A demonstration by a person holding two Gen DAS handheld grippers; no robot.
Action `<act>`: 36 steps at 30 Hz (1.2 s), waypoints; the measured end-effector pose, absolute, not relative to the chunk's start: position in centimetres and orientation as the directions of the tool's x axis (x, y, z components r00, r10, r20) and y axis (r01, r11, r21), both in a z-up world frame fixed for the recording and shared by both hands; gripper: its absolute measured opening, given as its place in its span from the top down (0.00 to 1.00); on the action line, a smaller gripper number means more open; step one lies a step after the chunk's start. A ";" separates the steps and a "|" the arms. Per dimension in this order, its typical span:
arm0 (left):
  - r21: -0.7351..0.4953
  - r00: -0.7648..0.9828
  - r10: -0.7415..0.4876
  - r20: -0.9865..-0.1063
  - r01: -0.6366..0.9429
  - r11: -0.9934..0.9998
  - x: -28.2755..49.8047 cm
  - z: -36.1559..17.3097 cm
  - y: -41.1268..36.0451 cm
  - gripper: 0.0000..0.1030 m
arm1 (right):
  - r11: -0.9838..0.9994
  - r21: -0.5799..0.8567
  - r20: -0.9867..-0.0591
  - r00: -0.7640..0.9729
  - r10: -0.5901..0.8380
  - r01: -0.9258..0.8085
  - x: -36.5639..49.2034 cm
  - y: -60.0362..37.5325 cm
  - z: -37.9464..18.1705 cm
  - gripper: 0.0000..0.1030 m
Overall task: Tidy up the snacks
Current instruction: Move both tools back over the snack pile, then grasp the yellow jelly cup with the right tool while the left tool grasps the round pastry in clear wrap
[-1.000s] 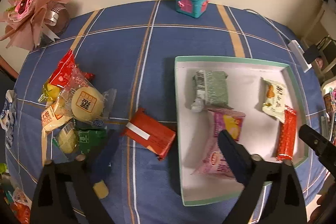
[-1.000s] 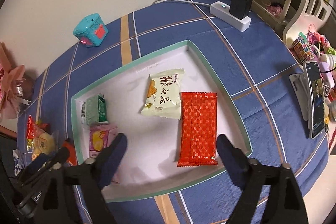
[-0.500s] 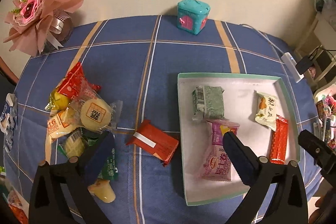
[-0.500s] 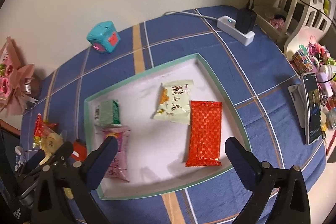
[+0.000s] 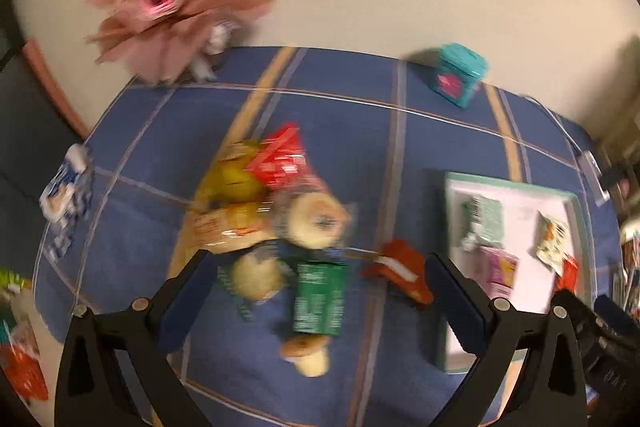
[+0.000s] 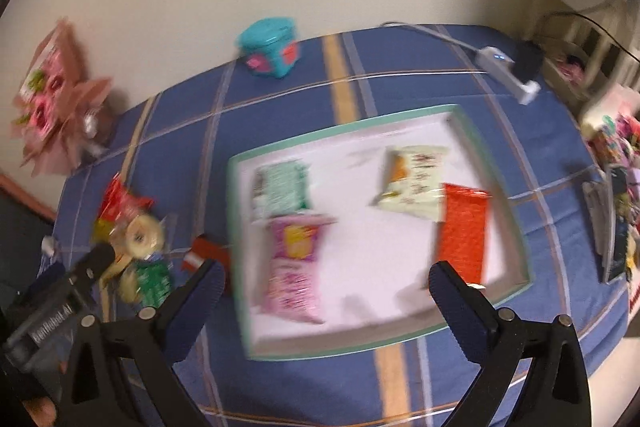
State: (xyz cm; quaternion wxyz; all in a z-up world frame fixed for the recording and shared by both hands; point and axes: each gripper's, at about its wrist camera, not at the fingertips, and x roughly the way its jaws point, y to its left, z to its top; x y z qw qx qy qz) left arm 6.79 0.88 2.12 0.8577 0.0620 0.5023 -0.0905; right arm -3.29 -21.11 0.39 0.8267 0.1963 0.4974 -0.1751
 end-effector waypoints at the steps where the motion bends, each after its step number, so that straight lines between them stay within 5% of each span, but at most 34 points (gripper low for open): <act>1: 0.014 0.480 -0.084 -0.873 0.196 0.980 7.1 2.1 1.8 0.00 | 0.869 0.149 -0.891 0.445 -0.089 0.473 -3.0 -20.4 0.3 0.00; 12: -0.010 0.456 -0.028 -0.890 0.041 0.999 9.4 1.1 9.2 0.00 | 0.938 0.143 -0.899 0.438 -0.011 0.317 0.3 -11.8 -0.7 0.00; 36: 0.147 0.211 0.118 -0.970 0.131 0.980 10.8 -8.2 10.5 0.00 | 0.969 0.137 -0.978 0.184 0.099 0.207 2.7 -4.0 -10.8 0.00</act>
